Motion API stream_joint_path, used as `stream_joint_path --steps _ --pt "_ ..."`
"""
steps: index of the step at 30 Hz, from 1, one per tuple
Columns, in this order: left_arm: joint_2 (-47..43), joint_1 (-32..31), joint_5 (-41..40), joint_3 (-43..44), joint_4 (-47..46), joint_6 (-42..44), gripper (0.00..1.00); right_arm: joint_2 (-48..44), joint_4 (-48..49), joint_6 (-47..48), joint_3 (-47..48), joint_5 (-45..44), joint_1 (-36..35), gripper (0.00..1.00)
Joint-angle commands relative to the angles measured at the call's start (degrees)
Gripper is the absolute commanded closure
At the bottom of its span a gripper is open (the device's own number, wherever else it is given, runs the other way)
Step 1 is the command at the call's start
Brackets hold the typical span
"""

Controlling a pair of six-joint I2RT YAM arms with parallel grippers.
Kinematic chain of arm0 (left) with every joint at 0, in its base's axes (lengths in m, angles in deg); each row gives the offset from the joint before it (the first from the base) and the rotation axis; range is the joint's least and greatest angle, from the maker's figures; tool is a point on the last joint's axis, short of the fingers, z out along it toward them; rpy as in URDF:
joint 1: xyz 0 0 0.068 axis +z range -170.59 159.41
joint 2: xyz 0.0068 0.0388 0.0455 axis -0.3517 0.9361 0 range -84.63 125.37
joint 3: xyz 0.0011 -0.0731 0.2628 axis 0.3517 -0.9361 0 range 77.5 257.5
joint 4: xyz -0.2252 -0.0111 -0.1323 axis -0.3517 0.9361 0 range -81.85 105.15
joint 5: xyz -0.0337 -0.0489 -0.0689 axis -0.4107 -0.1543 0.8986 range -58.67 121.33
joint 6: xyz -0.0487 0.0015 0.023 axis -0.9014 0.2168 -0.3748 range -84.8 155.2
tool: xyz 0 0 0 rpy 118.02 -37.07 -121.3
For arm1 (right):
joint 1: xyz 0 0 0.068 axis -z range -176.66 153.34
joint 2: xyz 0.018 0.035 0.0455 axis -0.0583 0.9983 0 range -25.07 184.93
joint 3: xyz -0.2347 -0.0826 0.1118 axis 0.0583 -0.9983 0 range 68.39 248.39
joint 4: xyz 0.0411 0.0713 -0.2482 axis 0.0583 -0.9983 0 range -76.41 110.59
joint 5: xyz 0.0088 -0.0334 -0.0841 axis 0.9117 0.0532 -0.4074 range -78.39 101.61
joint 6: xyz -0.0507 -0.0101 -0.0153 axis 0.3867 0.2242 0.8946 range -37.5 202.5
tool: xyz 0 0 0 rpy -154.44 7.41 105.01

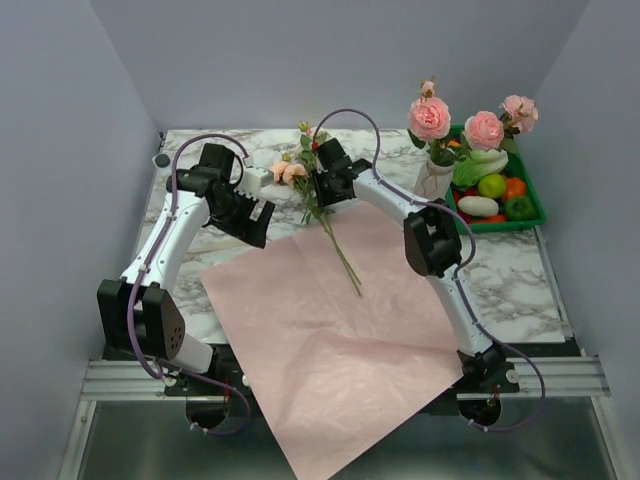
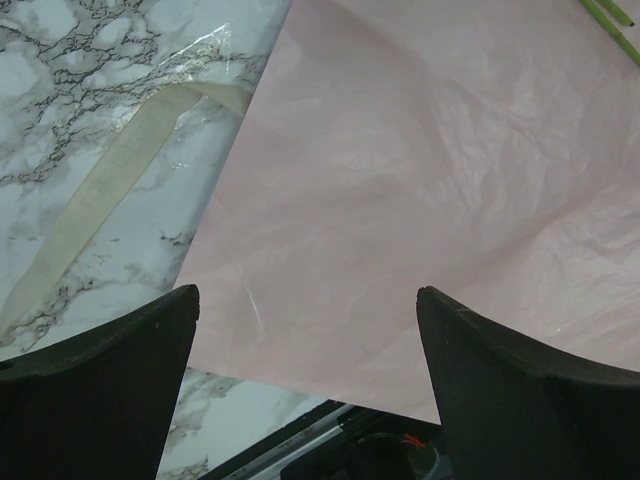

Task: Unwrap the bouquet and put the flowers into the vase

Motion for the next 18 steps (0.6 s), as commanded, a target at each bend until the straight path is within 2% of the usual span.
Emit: stream_joint_path --steps 1,5,11,17,18 --pt "-0.83 0.55 1.03 0.83 -0.14 0.02 0.01 2.42 -6.25 -0.97 2.36 0.75 -0.24 0.58" --pt "-1.27 0.64 1.30 0.65 -0.23 -0.06 0.01 3.31 -8.10 -0.97 4.11 0.66 -0.33 0.59" --pt "-2.50 1.08 1.12 -0.40 -0.85 0.55 0.01 4.01 -9.51 -1.15 5.61 1.01 -0.50 0.72" --pt "-3.29 1.43 1.74 -0.58 -0.85 0.11 0.01 4.46 -11.09 -1.58 6.15 0.49 -1.47 0.89" --pt "-3.47 1.43 1.82 -0.58 -0.85 0.11 0.01 3.67 -10.39 -1.76 5.01 0.31 -1.65 0.95"
